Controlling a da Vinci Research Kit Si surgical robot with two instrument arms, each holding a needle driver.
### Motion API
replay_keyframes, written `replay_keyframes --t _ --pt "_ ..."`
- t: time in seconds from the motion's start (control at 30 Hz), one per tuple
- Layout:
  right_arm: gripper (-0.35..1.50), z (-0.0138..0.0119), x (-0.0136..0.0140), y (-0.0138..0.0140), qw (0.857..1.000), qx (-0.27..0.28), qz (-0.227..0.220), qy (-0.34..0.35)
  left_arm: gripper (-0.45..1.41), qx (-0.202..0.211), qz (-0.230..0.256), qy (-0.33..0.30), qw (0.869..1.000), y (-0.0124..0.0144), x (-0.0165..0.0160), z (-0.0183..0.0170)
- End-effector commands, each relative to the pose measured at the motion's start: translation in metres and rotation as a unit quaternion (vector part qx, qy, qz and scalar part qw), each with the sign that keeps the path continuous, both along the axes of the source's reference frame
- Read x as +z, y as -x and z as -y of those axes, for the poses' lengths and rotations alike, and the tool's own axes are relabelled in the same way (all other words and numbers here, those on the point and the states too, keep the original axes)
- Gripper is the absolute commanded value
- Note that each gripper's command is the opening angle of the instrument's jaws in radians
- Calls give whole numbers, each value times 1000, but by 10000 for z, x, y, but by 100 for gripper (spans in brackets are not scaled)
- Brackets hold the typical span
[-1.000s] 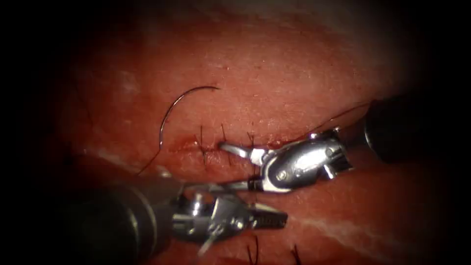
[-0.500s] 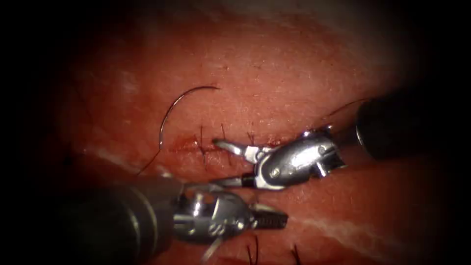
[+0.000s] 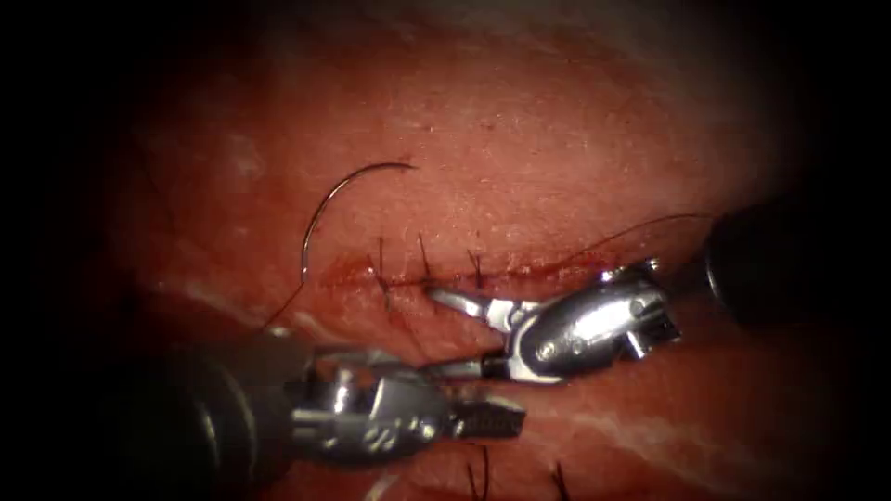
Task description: Wound Closure
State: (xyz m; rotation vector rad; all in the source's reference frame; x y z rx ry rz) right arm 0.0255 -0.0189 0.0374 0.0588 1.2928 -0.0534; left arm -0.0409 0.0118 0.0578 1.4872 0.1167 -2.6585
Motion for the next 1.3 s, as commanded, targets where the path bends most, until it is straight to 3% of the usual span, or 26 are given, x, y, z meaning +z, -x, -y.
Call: replay_keyframes --t 0.03,0.17,0.23,0.37,0.5,0.63,0.77,0.83,0.9,0.93,0.97,1.13,1.3 --pt "116 16 1 4 1000 1 -1 -3 -45 -1 1 0 1000 6 7 4" --pt "118 23 -11 30 1000 26 -3 -5 -45 -26 -22 -5 999 -55 -1 -34" --pt "118 22 -11 33 1000 29 -2 -4 -45 -28 -25 -7 999 -63 1 -40" --pt "116 18 -5 42 999 47 3 -6 -45 -59 -59 -7 997 -113 45 -79" --pt "116 18 -5 43 999 53 2 -6 -45 -73 -71 -12 995 -130 77 -99" --pt "116 21 -8 42 998 58 -3 -8 -45 -96 -86 -20 991 -148 135 -126" --pt "116 22 -10 42 998 59 -4 -7 -38 -114 -93 -33 989 -156 163 -134" --pt "116 23 -10 43 998 60 -3 -7 7 -137 -98 -57 984 -163 183 -137" --pt "116 24 -9 43 998 61 -4 -6 71 -182 -104 -105 972 -173 207 -138" --pt "116 24 -9 43 998 61 -4 -6 71 -182 -104 -105 972 -173 207 -138" --pt "116 23 -9 43 998 63 -5 -9 93 -198 -110 -123 966 -178 218 -138" --pt "116 23 -7 44 998 68 -9 -8 106 -211 -121 -136 960 -186 227 -140" --pt "116 29 -4 45 998 70 -9 -8 108 -219 -127 -144 957 -193 207 -142"
